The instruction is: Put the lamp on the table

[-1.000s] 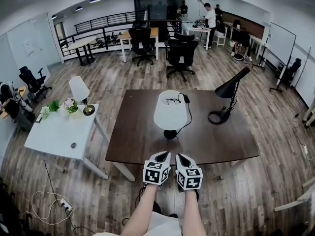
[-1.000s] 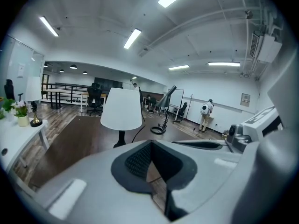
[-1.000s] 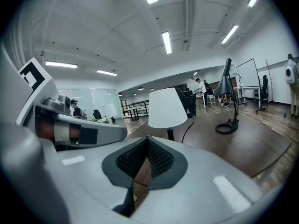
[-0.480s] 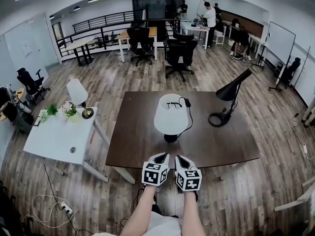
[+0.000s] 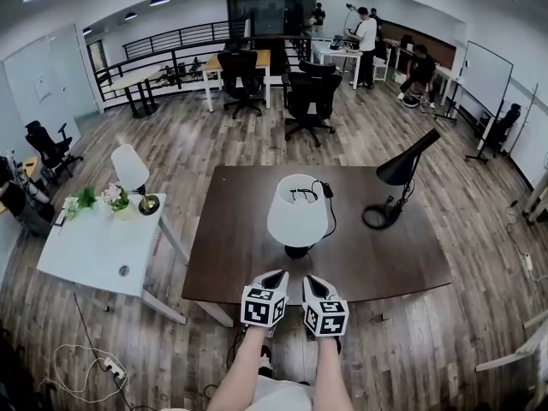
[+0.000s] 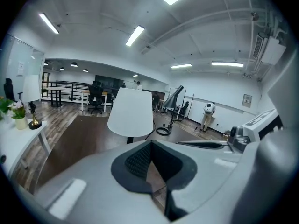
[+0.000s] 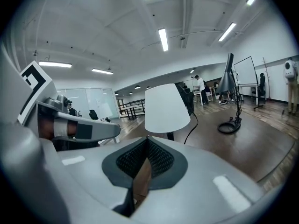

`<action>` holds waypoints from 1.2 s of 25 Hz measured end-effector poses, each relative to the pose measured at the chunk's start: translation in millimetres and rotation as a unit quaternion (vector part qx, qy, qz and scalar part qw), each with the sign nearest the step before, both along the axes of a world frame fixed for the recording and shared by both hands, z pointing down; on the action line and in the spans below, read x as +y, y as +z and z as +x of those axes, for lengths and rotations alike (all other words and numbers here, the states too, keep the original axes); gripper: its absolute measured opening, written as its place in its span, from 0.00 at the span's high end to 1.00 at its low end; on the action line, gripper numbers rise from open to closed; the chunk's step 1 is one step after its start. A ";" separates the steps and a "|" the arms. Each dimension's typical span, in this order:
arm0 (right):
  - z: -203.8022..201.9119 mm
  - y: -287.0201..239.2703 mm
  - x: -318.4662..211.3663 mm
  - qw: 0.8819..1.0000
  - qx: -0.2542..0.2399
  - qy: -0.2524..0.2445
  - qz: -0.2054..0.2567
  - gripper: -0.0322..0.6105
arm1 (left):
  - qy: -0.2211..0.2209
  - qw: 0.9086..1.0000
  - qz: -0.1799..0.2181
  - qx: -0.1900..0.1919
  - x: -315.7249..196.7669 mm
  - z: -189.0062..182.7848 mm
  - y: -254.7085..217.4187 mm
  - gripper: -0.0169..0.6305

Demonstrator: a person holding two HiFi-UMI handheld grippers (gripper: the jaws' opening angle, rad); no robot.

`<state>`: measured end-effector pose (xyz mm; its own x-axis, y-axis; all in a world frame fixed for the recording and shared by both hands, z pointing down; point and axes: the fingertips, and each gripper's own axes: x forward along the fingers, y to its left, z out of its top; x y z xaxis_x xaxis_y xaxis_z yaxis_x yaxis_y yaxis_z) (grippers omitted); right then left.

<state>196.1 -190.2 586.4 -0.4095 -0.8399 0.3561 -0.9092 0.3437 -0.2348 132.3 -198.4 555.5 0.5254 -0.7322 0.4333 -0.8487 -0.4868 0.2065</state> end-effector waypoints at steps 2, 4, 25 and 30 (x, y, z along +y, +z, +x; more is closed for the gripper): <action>-3.0 3.4 -2.9 1.000 0.001 -0.001 -0.003 0.92 | -0.002 1.000 -0.002 0.001 -3.2 -2.8 2.1 0.97; -4.5 6.0 -6.1 1.000 0.001 -0.002 -0.005 0.92 | 0.000 1.000 -0.003 0.000 -4.8 -3.7 4.2 0.97; -8.7 4.6 -32.2 1.000 0.013 -0.018 -0.011 0.92 | 0.000 1.000 -0.006 0.007 -28.2 -10.2 -1.6 0.97; -8.8 8.4 -33.4 1.000 0.013 -0.020 -0.012 0.92 | -0.001 1.000 -0.010 0.004 -28.5 -11.4 3.1 0.97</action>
